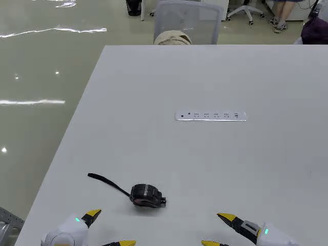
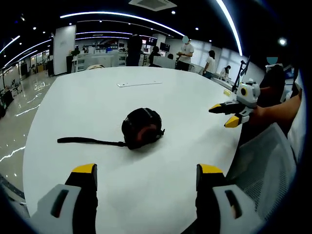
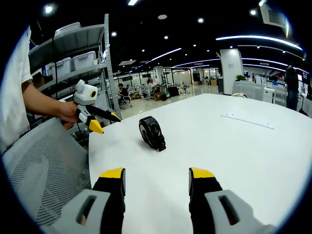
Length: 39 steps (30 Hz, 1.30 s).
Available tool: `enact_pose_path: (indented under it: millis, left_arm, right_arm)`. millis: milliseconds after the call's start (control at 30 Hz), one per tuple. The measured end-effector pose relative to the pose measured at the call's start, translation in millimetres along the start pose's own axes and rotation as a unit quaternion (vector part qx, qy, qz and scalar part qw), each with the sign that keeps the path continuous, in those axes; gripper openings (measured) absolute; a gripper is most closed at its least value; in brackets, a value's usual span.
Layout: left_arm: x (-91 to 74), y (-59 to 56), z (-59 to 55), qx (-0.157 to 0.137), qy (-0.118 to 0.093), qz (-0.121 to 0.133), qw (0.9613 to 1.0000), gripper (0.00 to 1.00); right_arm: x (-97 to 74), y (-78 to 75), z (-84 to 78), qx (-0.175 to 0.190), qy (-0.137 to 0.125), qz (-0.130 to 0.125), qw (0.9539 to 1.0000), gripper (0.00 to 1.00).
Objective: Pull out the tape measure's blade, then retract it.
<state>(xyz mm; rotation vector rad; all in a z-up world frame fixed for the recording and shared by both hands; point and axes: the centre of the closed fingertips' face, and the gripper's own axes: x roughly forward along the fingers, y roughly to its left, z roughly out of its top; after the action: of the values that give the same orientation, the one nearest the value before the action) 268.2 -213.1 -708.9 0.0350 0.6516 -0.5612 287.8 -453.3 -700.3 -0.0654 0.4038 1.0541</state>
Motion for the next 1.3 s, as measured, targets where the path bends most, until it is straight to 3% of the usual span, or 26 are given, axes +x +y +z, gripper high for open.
enact_pose_path:
  millis: [167, 300, 367, 667, 800, 900, 1100, 1300]
  left_arm:
    - [-7.9, -2.9, 2.5, 0.013, -0.013, -0.008, 0.9998, 0.83]
    - [-11.3, -1.9, 0.4, 0.02, -0.011, -0.008, 0.9997, 0.84]
    - [-12.4, 1.7, -8.3, 0.025, 0.008, -0.002, 0.9997, 0.84]
    - [-21.2, -0.5, -21.1, 0.0, 0.012, -0.009, 0.9999, 0.86]
    - [-26.6, 2.6, -18.4, -0.011, -0.001, 0.003, 0.9999, 0.86]
    - [-30.4, 4.5, -12.9, -0.02, -0.023, 0.01, 0.9995, 0.85]
    - [-33.0, 0.3, -15.9, -0.023, -0.021, 0.011, 0.9995, 0.85]
    - [-39.8, 3.7, -20.5, -0.031, -0.025, 0.019, 0.999, 0.86]
  right_arm:
    - [-6.7, 1.5, 1.6, -0.004, 0.005, -0.01, 0.9999, 0.54]
    - [-11.6, 1.6, 1.0, -0.009, 0.01, -0.019, 0.9997, 0.55]
    - [-12.7, 2.8, 1.4, -0.009, 0.012, -0.019, 0.9997, 0.56]
    - [-21.2, 7.3, 2.0, -0.014, 0.018, -0.032, 0.9992, 0.62]
    - [-27.7, 9.0, 1.5, -0.014, 0.019, -0.036, 0.9991, 0.65]
    - [-31.7, 8.0, -0.5, -0.012, 0.019, -0.044, 0.9988, 0.67]
    - [-36.7, 8.2, -0.9, -0.006, 0.013, -0.054, 0.9984, 0.68]
    - [-41.1, 7.0, -2.2, -0.002, 0.011, -0.063, 0.998, 0.69]
